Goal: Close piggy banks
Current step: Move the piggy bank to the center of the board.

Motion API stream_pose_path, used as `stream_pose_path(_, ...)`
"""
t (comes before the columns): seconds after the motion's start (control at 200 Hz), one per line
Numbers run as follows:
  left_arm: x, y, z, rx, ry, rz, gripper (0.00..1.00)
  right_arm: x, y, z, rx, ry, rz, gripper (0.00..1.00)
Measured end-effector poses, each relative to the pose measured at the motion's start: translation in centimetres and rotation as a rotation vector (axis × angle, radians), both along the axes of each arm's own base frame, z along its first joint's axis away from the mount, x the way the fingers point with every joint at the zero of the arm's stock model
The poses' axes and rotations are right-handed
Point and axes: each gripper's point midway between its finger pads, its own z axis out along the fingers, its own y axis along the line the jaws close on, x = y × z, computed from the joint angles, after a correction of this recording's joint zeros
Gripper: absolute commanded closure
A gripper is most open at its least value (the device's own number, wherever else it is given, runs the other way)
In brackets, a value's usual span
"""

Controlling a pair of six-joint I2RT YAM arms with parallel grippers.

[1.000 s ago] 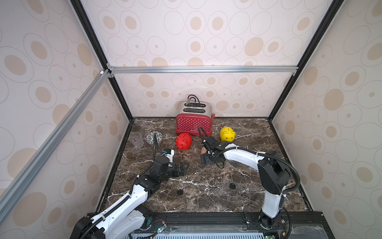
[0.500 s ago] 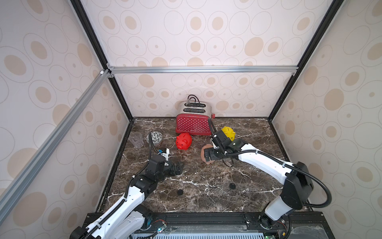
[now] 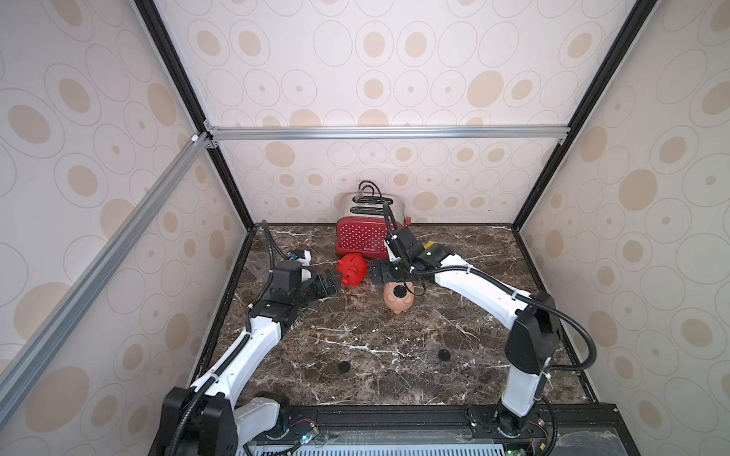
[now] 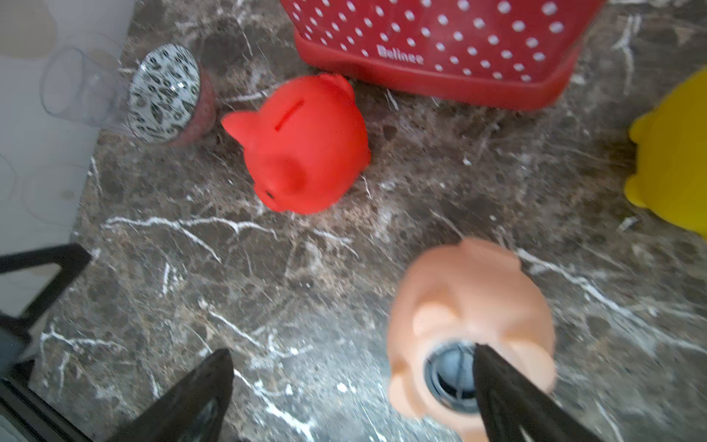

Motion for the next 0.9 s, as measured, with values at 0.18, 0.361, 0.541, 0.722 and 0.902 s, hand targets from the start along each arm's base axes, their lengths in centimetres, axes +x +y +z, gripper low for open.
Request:
stream_pose_path(0.18, 4.2, 1.2, -0.9, -0.036, 0.011, 0.022, 0.04, 3.9, 3.4, -0.8, 0.039, -0.012, -0.021, 0.02)
stream_pose_path(0.361, 7.2, 1.5, -3.3, -0.072, 0.058, 0.011, 0.06, 6.6, 5.6, -2.5, 0.054, -0.019, -0.045, 0.02)
stream_pose_path(0.541, 9.4, 0.7, -4.2, -0.090, 0.070, -0.018, 0.08, 8.8, 6.6, -3.4, 0.063, -0.037, -0.082, 0.08)
stream_pose_path(0.722, 11.4, 0.3, -5.3, -0.101, 0.079, -0.034, 0.08, 10.5, 6.2, -4.5, 0.078, -0.027, -0.130, 0.11)
stream_pose_path(0.902, 13.2, -0.1, -7.0, -0.109, 0.101, -0.048, 0.08, 12.2, 6.0, -5.9, 0.121, 0.004, -0.165, 0.10)
